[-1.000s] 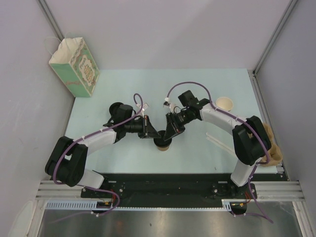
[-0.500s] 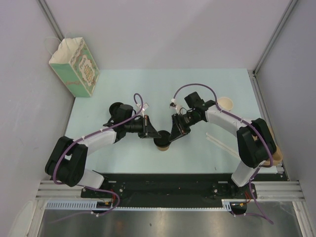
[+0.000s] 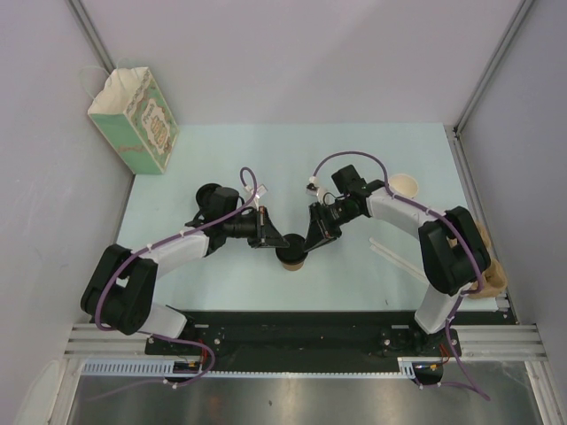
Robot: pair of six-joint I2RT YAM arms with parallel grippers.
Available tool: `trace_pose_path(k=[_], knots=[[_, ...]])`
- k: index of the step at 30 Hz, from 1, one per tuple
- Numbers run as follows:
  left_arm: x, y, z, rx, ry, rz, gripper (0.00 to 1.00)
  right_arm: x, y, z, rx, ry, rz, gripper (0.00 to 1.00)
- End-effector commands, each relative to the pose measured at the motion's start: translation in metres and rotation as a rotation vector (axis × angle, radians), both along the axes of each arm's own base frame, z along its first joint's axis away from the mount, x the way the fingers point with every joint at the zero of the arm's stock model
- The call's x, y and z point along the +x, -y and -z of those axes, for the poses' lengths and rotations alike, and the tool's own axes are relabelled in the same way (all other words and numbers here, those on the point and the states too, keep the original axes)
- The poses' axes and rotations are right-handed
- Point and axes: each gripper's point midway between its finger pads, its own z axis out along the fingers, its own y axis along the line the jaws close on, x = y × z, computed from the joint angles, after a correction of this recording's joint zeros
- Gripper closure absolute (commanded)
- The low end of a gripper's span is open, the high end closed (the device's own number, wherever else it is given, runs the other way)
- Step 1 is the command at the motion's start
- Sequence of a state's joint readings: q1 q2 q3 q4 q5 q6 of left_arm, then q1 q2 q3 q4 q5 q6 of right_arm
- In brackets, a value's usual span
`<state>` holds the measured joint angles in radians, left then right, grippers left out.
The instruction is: Pack the takeout coffee
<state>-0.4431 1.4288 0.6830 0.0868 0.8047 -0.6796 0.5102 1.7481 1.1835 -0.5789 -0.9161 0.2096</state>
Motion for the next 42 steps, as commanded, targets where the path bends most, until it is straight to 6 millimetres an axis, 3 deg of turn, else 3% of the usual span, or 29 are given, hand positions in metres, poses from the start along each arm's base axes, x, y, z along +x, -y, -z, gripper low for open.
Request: trace_pose_path(k=[1, 11, 19, 29, 42], knots=[[0.006, -0.005, 0.017, 0.074, 0.019, -0.028, 1.00, 0.007, 0.002, 0.017, -0.037, -0.003, 0.031, 0.81], [0.005, -0.005, 0.018, 0.075, 0.012, -0.028, 1.00, 0.010, 0.012, 0.045, -0.121, -0.017, 0.061, 0.89], [0.005, -0.005, 0.018, 0.075, 0.011, -0.029, 1.00, 0.014, 0.016, 0.062, -0.165, -0.044, 0.086, 0.90], [0.005, -0.006, 0.024, 0.089, 0.004, -0.025, 1.00, 0.020, 0.019, 0.064, -0.146, -0.108, 0.128, 0.89], [0.006, -0.006, 0.047, 0.136, -0.067, -0.025, 1.00, 0.016, 0.016, 0.071, -0.137, -0.171, 0.128, 0.88]])
